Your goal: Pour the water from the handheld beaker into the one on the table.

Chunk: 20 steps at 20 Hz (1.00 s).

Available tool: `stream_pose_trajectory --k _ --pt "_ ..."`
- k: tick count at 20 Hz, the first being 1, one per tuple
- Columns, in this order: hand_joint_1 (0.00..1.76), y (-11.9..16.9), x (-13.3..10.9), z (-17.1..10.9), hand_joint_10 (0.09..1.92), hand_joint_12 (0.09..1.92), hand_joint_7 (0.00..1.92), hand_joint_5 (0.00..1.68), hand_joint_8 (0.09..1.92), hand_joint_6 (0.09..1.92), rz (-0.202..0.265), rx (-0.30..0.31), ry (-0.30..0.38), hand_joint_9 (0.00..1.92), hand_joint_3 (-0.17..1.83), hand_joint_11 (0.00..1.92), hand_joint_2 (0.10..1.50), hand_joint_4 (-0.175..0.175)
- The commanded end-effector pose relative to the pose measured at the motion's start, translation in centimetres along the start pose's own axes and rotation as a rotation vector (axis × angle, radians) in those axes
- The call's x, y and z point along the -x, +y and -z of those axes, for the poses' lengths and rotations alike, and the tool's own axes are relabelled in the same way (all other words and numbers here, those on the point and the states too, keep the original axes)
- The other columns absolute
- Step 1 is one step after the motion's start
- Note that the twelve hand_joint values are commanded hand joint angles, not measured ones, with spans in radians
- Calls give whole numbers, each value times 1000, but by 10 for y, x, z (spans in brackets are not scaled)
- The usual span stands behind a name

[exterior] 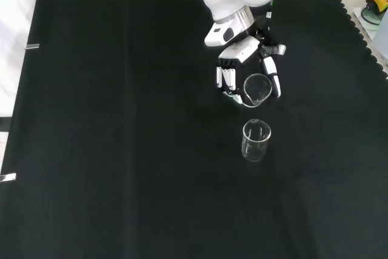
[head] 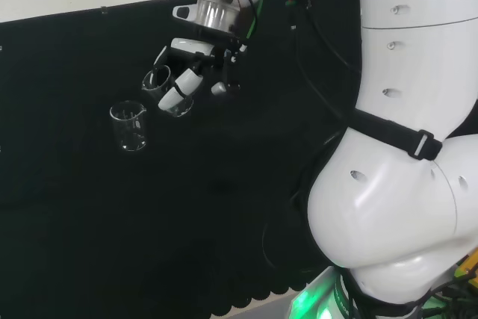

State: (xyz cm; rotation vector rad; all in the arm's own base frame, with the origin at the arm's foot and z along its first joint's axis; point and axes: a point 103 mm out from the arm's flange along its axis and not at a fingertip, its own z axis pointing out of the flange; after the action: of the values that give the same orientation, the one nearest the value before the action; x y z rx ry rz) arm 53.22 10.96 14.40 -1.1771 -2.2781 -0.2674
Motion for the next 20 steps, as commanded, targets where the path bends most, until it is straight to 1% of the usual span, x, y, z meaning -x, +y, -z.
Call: stream_pose_trajectory --k 1,3,8,13,20 --pt "1418 0 -6 4 87 937 1460 1326 382 382 -4 -17 -44 1413 20 942 940 -175" --pt "1418 -1 -8 5 87 936 1467 1330 369 375 -11 -18 -66 1414 17 948 939 -175" --pt "1420 0 -12 5 91 909 1471 1364 275 307 -21 -36 -92 1448 9 1012 935 -175" --pt "1421 2 -18 4 111 893 1453 1382 253 273 -23 -52 -116 1475 7 1044 932 -175" --pt "1422 3 -26 3 121 885 1455 1387 235 261 -38 -80 -178 1478 7 1052 931 -175"
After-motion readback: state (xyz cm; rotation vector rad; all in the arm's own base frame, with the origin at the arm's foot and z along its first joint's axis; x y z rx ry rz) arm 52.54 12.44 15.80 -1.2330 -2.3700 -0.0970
